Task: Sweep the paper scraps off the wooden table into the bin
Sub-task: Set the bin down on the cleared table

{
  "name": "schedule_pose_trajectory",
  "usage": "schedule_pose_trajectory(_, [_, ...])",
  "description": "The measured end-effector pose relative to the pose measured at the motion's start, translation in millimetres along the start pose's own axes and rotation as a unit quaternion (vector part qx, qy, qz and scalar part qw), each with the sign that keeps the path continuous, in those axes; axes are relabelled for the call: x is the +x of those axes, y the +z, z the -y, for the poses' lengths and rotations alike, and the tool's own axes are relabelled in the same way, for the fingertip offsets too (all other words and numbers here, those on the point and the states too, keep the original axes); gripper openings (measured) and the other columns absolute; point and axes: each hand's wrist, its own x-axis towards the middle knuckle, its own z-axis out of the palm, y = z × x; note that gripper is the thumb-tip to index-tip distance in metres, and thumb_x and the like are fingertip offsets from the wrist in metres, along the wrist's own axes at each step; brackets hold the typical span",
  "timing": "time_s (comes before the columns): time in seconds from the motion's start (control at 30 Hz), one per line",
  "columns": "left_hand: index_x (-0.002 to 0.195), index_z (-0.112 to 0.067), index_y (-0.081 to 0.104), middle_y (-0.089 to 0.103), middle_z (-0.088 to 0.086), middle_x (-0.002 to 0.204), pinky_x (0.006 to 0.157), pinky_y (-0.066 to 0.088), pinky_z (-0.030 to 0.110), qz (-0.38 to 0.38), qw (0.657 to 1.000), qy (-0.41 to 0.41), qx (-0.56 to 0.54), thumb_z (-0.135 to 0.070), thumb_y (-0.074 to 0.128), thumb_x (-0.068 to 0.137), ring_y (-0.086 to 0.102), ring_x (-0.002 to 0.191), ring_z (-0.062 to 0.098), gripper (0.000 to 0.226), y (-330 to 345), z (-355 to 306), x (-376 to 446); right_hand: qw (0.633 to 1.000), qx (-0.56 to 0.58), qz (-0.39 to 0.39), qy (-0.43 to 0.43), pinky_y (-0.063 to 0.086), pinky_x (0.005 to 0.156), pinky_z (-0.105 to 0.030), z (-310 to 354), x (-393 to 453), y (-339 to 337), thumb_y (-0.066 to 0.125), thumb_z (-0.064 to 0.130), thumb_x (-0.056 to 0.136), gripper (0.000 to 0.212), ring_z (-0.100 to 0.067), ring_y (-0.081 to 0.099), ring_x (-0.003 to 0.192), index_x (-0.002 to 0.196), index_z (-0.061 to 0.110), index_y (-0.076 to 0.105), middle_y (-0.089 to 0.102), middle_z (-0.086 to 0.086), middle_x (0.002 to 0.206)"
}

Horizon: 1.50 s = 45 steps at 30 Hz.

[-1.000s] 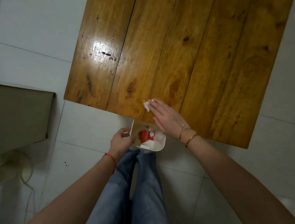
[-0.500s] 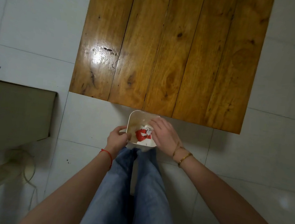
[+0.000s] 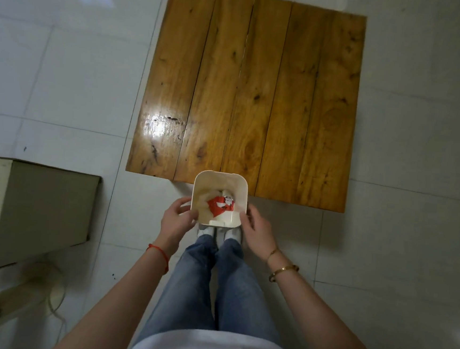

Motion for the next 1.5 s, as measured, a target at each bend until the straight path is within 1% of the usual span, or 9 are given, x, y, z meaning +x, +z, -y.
schedule_pose_trajectory(0.1, [0.124,-0.018,0.056,0.061,0.016,0.122,0.076,0.055,0.032,0.009,1.0,0.005,-0.003,-0.014,0.068,0.083,0.06,0.11,0.031,0.042,3,-16,-11,0.999,0.034,-0.017,0.007,0.052,0.062,-0.021,19,-5,-8,0.038,0.044,0.098,0.024,-0.016,0.067,0.082,0.112,0.031,0.051,0.066,0.01,0.089])
schedule_pose_trajectory(0.23, [0.129,-0.013,0.054,0.061,0.017,0.122,0.082,0.056,0.037,0.016,1.0,0.018,-0.007,-0.009,0.067,0.082,0.061,0.11,0.032,0.049,5,-40,-16,0.999,0.038,-0.034,0.006,0.056,0.067,-0.039,39,-1,-22,0.038,0.04,0.099,0.027,-0.026,0.066,0.08,0.119,0.026,0.051,0.068,-0.001,0.092])
schedule_pose_trajectory(0.4, [0.131,-0.008,0.052,0.062,0.014,0.122,0.079,0.056,0.032,0.036,0.998,0.048,-0.027,-0.003,0.064,0.082,0.062,0.108,0.028,0.051,5,-81,-12,0.997,0.021,-0.067,-0.026,0.043,0.048,-0.014,69,19,-36,0.039,0.034,0.1,0.026,-0.009,0.055,0.062,0.113,0.018,0.054,0.061,0.007,0.078])
schedule_pose_trajectory(0.6, [0.133,-0.016,0.05,0.064,-0.001,0.104,0.064,0.053,0.021,0.066,0.994,0.087,0.004,-0.003,0.058,0.084,0.063,0.09,0.012,0.051,-2,-141,17,0.995,0.021,-0.094,-0.01,0.043,0.047,-0.014,118,61,-45,0.04,0.035,0.1,0.032,-0.006,0.058,0.063,0.126,0.019,0.049,0.06,0.013,0.08])
schedule_pose_trajectory(0.73, [0.136,-0.017,0.049,0.062,0.008,0.124,0.09,0.055,0.042,0.079,0.989,0.11,0.057,-0.01,0.063,0.084,0.06,0.11,0.025,0.054,-12,-184,44,0.993,0.035,-0.115,-0.015,0.038,0.042,-0.006,152,97,-44,0.039,0.034,0.1,0.036,-0.002,0.055,0.065,0.131,0.017,0.047,0.063,0.008,0.09])
schedule_pose_trajectory(0.87, [0.137,-0.019,0.046,0.057,0.01,0.131,0.103,0.046,0.051,0.107,0.982,0.113,0.104,-0.015,0.061,0.087,0.054,0.121,0.029,0.052,-21,-222,74,0.992,0.041,-0.121,0.003,0.04,0.051,-0.011,177,135,-44,0.039,0.036,0.1,0.042,-0.002,0.056,0.071,0.137,0.017,0.042,0.062,0.008,0.096])
schedule_pose_trajectory(1.03, [0.14,-0.017,0.043,0.059,0.011,0.129,0.094,0.052,0.043,0.139,0.974,0.121,0.134,-0.011,0.059,0.085,0.058,0.113,0.027,0.058,-16,-263,113,0.988,0.045,-0.148,0.017,0.05,0.065,-0.02,192,182,-49,0.04,0.036,0.099,0.041,0.002,0.054,0.074,0.136,0.019,0.043,0.054,0.024,0.085])
schedule_pose_trajectory(1.4, [0.14,-0.024,0.044,0.058,0.008,0.131,0.104,0.043,0.049,0.146,0.971,0.106,0.16,-0.015,0.057,0.085,0.053,0.122,0.028,0.058,-4,-304,172,0.989,0.032,-0.144,0.024,0.039,0.06,-0.015,205,256,-62,0.04,0.034,0.1,0.041,0.004,0.049,0.077,0.137,0.018,0.042,0.055,0.009,0.102])
schedule_pose_trajectory(1.5, [0.137,-0.027,0.047,0.059,0.007,0.132,0.106,0.042,0.052,0.146,0.969,0.108,0.166,-0.016,0.057,0.084,0.053,0.122,0.026,0.056,2,-306,182,0.989,0.032,-0.14,0.027,0.044,0.063,-0.02,201,267,-67,0.041,0.035,0.099,0.038,-0.003,0.053,0.08,0.133,0.02,0.045,0.059,0.005,0.105])
